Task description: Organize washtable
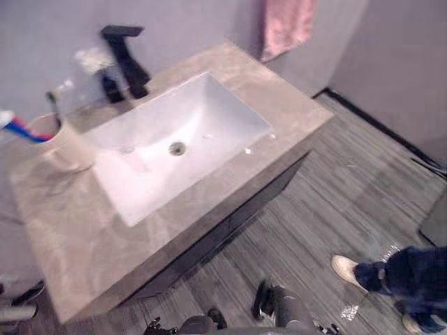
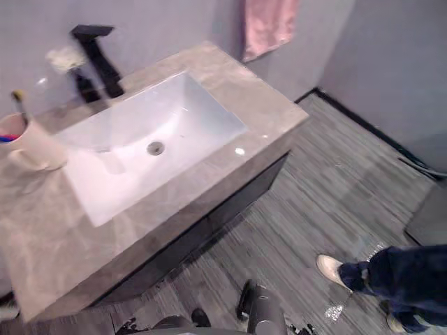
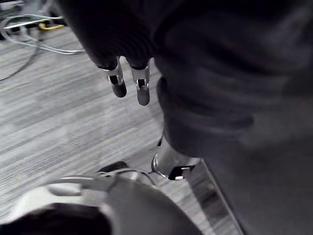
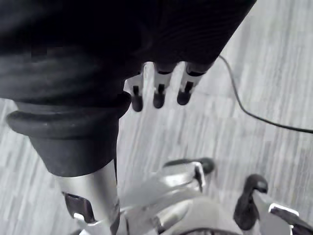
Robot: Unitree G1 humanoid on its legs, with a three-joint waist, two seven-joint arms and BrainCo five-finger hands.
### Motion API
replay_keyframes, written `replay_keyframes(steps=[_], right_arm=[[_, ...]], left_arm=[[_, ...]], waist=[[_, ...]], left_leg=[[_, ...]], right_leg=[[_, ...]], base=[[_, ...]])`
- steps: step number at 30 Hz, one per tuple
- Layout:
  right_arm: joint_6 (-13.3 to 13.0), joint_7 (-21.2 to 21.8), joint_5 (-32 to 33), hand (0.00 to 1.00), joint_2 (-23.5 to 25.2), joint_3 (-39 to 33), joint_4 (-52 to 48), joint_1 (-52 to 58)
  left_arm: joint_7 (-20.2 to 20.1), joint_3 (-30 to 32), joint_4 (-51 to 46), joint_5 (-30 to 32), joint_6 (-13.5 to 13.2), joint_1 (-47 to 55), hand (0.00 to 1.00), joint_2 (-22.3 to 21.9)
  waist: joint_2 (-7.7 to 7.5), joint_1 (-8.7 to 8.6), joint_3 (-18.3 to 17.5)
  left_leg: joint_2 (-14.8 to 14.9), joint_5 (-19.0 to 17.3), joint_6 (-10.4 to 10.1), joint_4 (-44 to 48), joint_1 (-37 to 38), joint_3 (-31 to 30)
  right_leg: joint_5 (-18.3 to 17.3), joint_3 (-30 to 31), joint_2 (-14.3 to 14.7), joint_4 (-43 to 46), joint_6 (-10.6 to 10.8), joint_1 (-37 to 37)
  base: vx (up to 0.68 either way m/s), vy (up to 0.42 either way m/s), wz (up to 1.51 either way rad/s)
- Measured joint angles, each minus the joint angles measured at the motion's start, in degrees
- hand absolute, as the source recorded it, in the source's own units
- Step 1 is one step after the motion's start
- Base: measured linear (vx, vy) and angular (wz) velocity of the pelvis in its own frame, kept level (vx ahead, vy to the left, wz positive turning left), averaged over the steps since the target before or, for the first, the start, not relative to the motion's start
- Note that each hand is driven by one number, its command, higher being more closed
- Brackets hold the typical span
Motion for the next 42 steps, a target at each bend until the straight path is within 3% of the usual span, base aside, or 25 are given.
replay_keyframes(steps=[1,2,3,4,5,6,10,11,13,14,19,20,22,23,24,26,29,30,32,34,35,37,38,40,42], right_arm=[[0.0,-0.3,-0.2,0.00,0.2,0.8,0.2,0.0],[-0.2,-0.5,-1.2,0.00,-1.0,2.8,0.5,-0.1],[0.1,-0.6,-2.2,0.00,-1.9,4.2,0.6,-1.5],[0.0,-1.1,-2.3,0.00,-2.6,3.8,0.3,-1.4],[-0.1,-1.2,-2.3,0.00,-3.0,4.0,0.4,-1.0],[0.2,-1.2,-2.8,0.00,-2.8,5.5,0.7,-1.1],[-0.1,-0.8,-4.9,0.00,-2.1,7.0,0.8,-0.9],[-0.1,-0.7,-4.9,0.00,-2.1,6.7,0.8,-0.1],[-0.2,-0.7,-4.6,0.00,-1.9,4.9,1.1,0.1],[-0.4,-0.7,-4.3,0.00,-1.6,3.7,1.1,0.1],[-0.6,-0.7,-2.1,0.00,0.5,0.5,1.9,0.2],[-0.7,-0.7,-1.8,0.00,0.9,0.6,2.0,0.0],[-1.2,-0.7,-0.8,0.00,1.2,0.8,2.0,-0.1],[-1.5,-0.7,-0.4,0.00,0.8,0.9,2.0,-0.3],[-1.5,-0.7,-0.3,0.00,-0.7,0.9,2.6,-1.4],[-1.5,-0.8,-0.2,0.00,-2.6,1.0,3.3,-3.0],[-1.7,-0.8,0.1,0.00,-4.4,1.8,3.5,-4.1],[-2.0,-1.0,-0.1,0.00,-5.5,1.9,3.6,-4.9],[-1.9,-1.0,-0.4,0.00,-5.2,1.9,3.6,-5.2],[-1.4,-1.1,-1.1,0.00,-4.2,1.1,4.4,-2.5],[-1.3,-1.3,-1.1,0.00,-3.8,0.6,4.5,-2.8],[-1.2,-1.5,-1.1,0.00,-2.5,-0.6,4.5,-3.6],[-1.1,-1.4,-1.1,0.00,-1.8,-0.8,4.7,-4.0],[-1.0,-1.0,-1.4,0.00,-1.5,-1.2,5.5,-3.7],[-0.8,-0.7,-2.3,0.00,-1.0,-1.9,5.7,-3.5]], left_arm=[[0.0,0.0,0.1,-0.4,0.0,-0.6,0.00,0.1],[-0.1,0.0,1.0,-1.2,0.0,-1.1,0.00,0.1],[-0.1,-0.5,1.0,-2.4,-0.1,-1.3,0.00,-0.6],[-0.2,-0.7,0.5,-4.1,-0.5,-1.3,0.00,-1.3],[-0.2,-0.8,0.5,-5.0,-0.5,-1.5,0.00,-0.9],[-0.2,-1.7,0.2,-6.7,-0.4,-1.9,0.00,0.6],[0.0,-2.3,0.1,-9.7,-0.5,-2.5,0.00,0.4],[0.0,-2.5,0.0,-10.6,-0.5,-2.3,0.00,0.2],[0.0,-2.6,-0.1,-11.6,-0.6,-2.1,0.00,-1.0],[-0.1,-2.6,-0.1,-11.7,-0.5,-2.1,0.00,-1.0],[-0.6,-2.3,-0.2,-15.6,-0.5,-3.1,0.00,-0.4],[-1.1,-2.1,-0.3,-16.8,-0.5,-3.4,0.00,-0.3],[-1.1,-1.3,-0.7,-19.1,-0.6,-3.6,0.00,-0.5],[-1.1,-0.8,-1.6,-20.2,-0.9,-3.2,0.00,-1.2],[-1.1,0.4,-2.3,-20.7,-1.4,-2.5,0.00,-2.4],[-1.0,0.7,-3.5,-20.8,-1.9,-1.9,0.00,-3.5],[-1.1,0.6,-5.6,-20.6,-2.7,-1.6,0.00,-3.6],[-1.1,0.2,-5.5,-19.3,-2.6,-1.6,0.00,-3.7],[-0.9,0.0,-4.6,-17.5,-2.6,-2.1,0.00,-2.6],[-1.2,-0.2,-2.9,-14.8,-2.1,-2.6,0.00,-1.2],[-1.1,-0.2,-1.8,-12.5,-2.0,-2.9,0.00,-0.9],[-1.1,-0.5,-1.2,-9.7,-1.7,-4.0,0.00,-0.7],[-1.1,-1.1,-1.2,-8.7,-1.5,-4.4,0.00,-0.9],[-1.1,-2.1,-1.1,-8.0,-1.5,-4.4,0.00,-1.8],[-1.1,-3.5,-1.1,-7.5,-1.6,-4.4,0.00,-2.0]], waist=[[-0.07,0.14,0.2],[-0.35,0.30,0.3],[1.86,1.20,-0.8],[2.41,1.40,-1.0],[1.65,1.14,-1.0],[-0.59,1.19,-1.1],[-0.31,1.39,-0.7],[-0.43,0.99,-0.8],[1.33,-0.33,-1.0],[1.34,-0.39,-1.0],[-0.39,-0.56,-0.7],[-1.10,-0.38,-0.4],[-2.07,-0.25,-0.1],[-2.45,0.04,0.3],[-1.08,0.44,0.4],[0.00,0.51,0.3],[-0.11,1.68,-0.1],[0.81,2.34,-1.0],[0.39,1.72,-1.5],[-2.60,0.29,-3.0],[-2.41,0.82,-4.0],[-1.69,-0.96,-4.8],[-1.07,-0.70,-5.4],[1.21,-1.21,-5.7],[1.48,-1.48,-5.7]], left_leg=[[-0.3,0.0,0.1,2.0,-0.1,1.2],[1.3,-1.4,0.7,5.2,-1.6,3.1],[0.7,2.2,1.8,-3.4,-1.7,2.2],[1.5,4.3,-0.2,-4.6,-1.2,4.3],[0.6,3.9,-0.6,-4.5,-0.4,5.1],[-0.4,3.7,-0.8,-3.0,-0.2,7.2],[5.9,2.5,-2.4,6.8,-0.4,11.4],[6.2,2.0,-3.5,5.6,-0.1,11.0],[6.8,3.2,-4.6,1.9,0.1,10.5],[6.6,3.5,-5.0,1.1,1.0,10.5],[6.8,3.6,-5.1,2.4,1.6,11.6],[6.8,3.5,-5.1,4.4,1.5,10.3],[7.5,3.0,-4.2,11.3,-0.4,0.4],[7.4,0.9,-3.2,16.7,-3.4,-9.4],[4.9,-1.9,-3.2,16.8,-3.9,-21.9],[2.7,-4.0,-2.9,16.8,-5.3,-32.1],[3.0,-4.1,-2.7,13.1,-8.5,-34.3],[3.8,-4.5,-1.9,7.4,-8.3,-30.6],[4.9,-4.5,-1.9,6.2,-7.7,-26.0],[2.8,-4.3,-1.5,5.0,-4.6,-19.0],[2.5,-4.5,-1.3,4.7,-4.0,-14.6],[1.6,-4.5,-1.2,4.8,-4.1,-12.0],[0.8,-4.5,-1.2,4.8,-3.9,-10.0],[0.5,-4.5,-1.2,5.8,-4.2,-8.6],[0.2,-5.9,-1.2,9.0,-6.2,-8.7]], right_leg=[[0.6,-1.5,0.4,-0.2,-1.2,0.5],[3.0,-1.8,1.3,-4.2,-3.8,2.1],[4.2,0.1,4.4,-10.2,-3.0,4.0],[-1.8,-3.5,1.9,-3.6,-2.0,3.4],[-3.6,-4.1,-0.4,-0.8,-0.4,3.5],[-4.6,-3.2,-2.5,-4.1,3.8,5.6],[-0.5,0.5,3.8,-15.8,2.1,11.7],[-0.5,1.0,4.5,-16.9,2.1,12.9],[-0.5,1.3,5.8,-17.4,2.1,13.8],[-0.4,2.1,6.1,-17.4,2.1,13.7],[-0.1,5.4,6.6,-16.9,2.4,12.1],[-0.3,7.4,6.6,-15.8,2.2,11.2],[-0.5,12.5,7.5,-13.8,1.9,9.7],[-0.4,17.0,8.7,-13.3,1.8,9.2],[-0.2,22.6,11.0,-14.1,2.0,9.1],[1.7,33.3,15.9,-16.2,1.6,9.1],[2.5,46.5,20.5,-23.1,0.6,8.8],[4.4,50.1,21.3,-27.4,0.7,8.4],[5.4,47.5,22.2,-23.6,2.3,6.4],[10.9,50.8,20.2,-26.3,3.4,10.6],[12.6,54.6,19.7,-29.5,4.5,10.7],[15.8,57.6,19.7,-32.0,5.4,9.3],[17.8,59.1,20.2,-32.3,5.9,8.2],[21.0,59.1,21.3,-33.1,6.3,7.1],[22.3,61.1,20.9,-33.2,6.9,6.2]], base=[[0.09,-0.101,-1.48],[-0.11,-0.095,-1.65],[-0.16,-0.089,-1.77],[-0.14,-0.092,-1.31],[-0.01,-0.079,-0.90],[0.05,-0.182,-0.86],[0.03,-0.233,-0.72],[-0.03,-0.143,-0.50],[-0.06,-0.033,-0.24],[-0.06,0.009,-0.32],[-0.13,0.028,-0.30],[-0.11,-0.027,-0.80],[-0.10,-0.030,-1.21],[-0.07,0.088,-1.94],[-0.08,0.130,-2.15],[-0.08,0.138,-2.37],[-0.12,0.196,-2.92],[-0.15,0.199,-3.02],[0.03,0.119,-1.88],[0.19,0.146,-1.77],[0.10,0.105,-1.96],[0.06,0.115,-2.00],[0.06,0.109,-2.12],[0.01,0.083,-1.83],[-0.07,0.033,-1.69]])
